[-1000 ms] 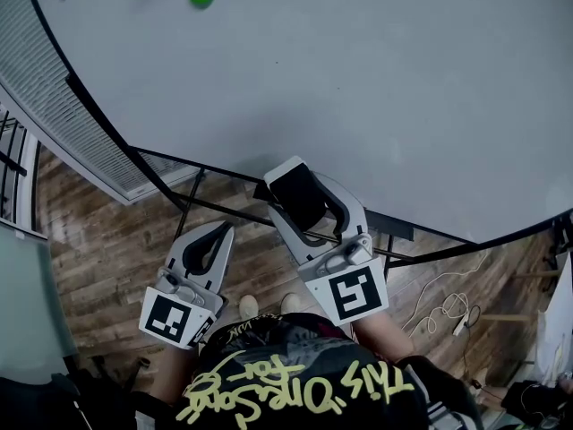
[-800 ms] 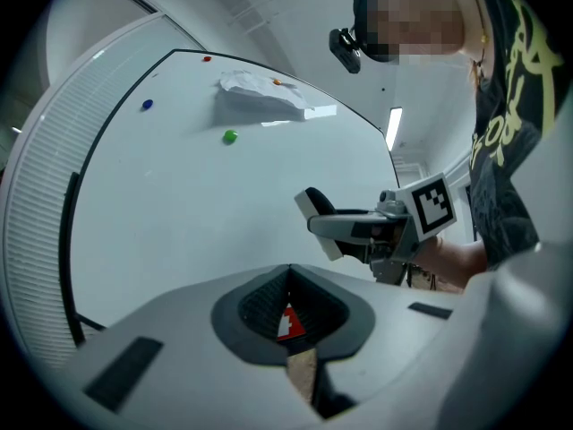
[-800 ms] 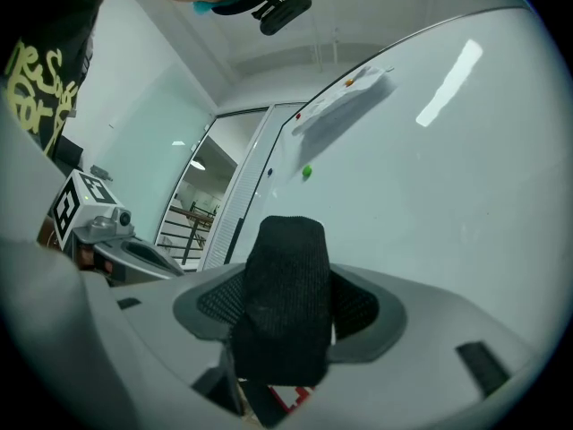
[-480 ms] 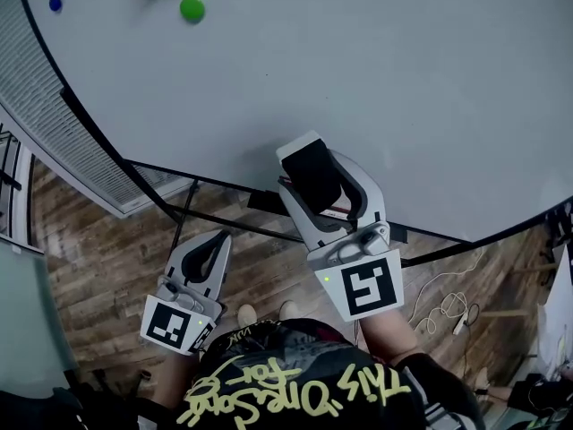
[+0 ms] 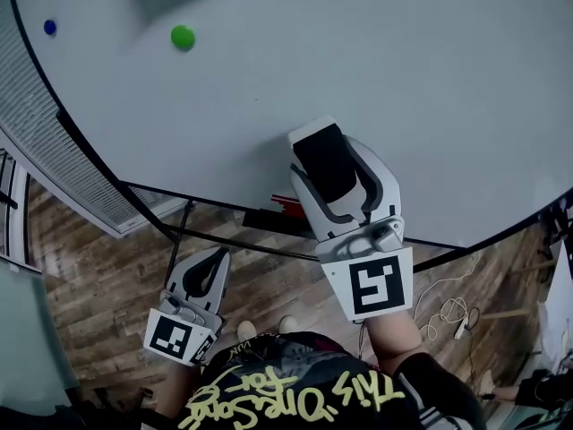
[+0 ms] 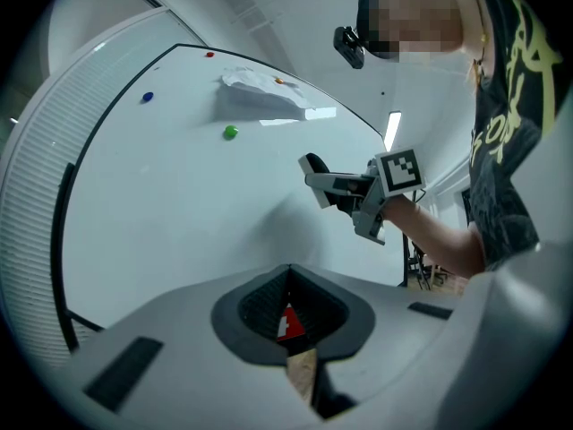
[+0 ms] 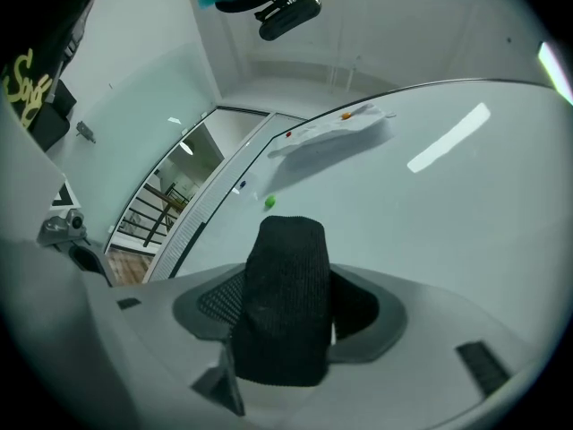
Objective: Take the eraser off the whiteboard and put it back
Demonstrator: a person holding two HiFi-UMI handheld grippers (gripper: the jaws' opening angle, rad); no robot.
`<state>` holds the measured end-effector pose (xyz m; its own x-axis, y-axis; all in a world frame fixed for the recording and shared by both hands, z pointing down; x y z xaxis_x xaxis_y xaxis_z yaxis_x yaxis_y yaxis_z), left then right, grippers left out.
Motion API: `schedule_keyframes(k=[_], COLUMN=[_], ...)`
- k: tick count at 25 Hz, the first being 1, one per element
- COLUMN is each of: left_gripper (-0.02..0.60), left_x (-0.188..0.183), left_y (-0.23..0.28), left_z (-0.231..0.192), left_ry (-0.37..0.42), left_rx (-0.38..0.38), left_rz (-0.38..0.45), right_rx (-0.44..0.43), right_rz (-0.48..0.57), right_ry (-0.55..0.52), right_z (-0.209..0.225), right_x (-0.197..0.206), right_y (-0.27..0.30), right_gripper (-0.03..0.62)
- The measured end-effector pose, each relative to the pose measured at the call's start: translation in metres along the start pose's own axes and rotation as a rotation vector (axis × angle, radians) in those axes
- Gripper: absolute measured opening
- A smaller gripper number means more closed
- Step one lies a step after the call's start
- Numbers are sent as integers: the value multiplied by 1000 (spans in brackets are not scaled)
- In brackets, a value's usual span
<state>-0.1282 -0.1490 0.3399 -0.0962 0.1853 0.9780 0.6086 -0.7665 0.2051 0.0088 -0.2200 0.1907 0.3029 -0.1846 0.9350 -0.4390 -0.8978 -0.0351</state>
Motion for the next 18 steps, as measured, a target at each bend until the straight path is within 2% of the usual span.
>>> schedule_keyframes(k=[18], left_gripper=[7], left_x=[1], left_y=[2], left_z=[-7], left_ry=[-4], left_rx=[-3], left_rz=[3], right_rx=[244], right_rz=[-21], right_ry=[-223], right_z=[59], right_x=[-22], right_y=[11], right_gripper=[264])
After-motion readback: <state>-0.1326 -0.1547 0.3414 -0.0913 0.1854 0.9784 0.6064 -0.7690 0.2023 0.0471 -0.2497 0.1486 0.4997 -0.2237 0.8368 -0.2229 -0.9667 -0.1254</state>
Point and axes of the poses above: the fingertips, and each gripper's own axes: y forward along the fingers, z to its right, x out of its underside, the point moved 2 cm from there along -y, backward along the fingers, and after that the axes turned 13 degrees about -z, right-handed, at the moved point
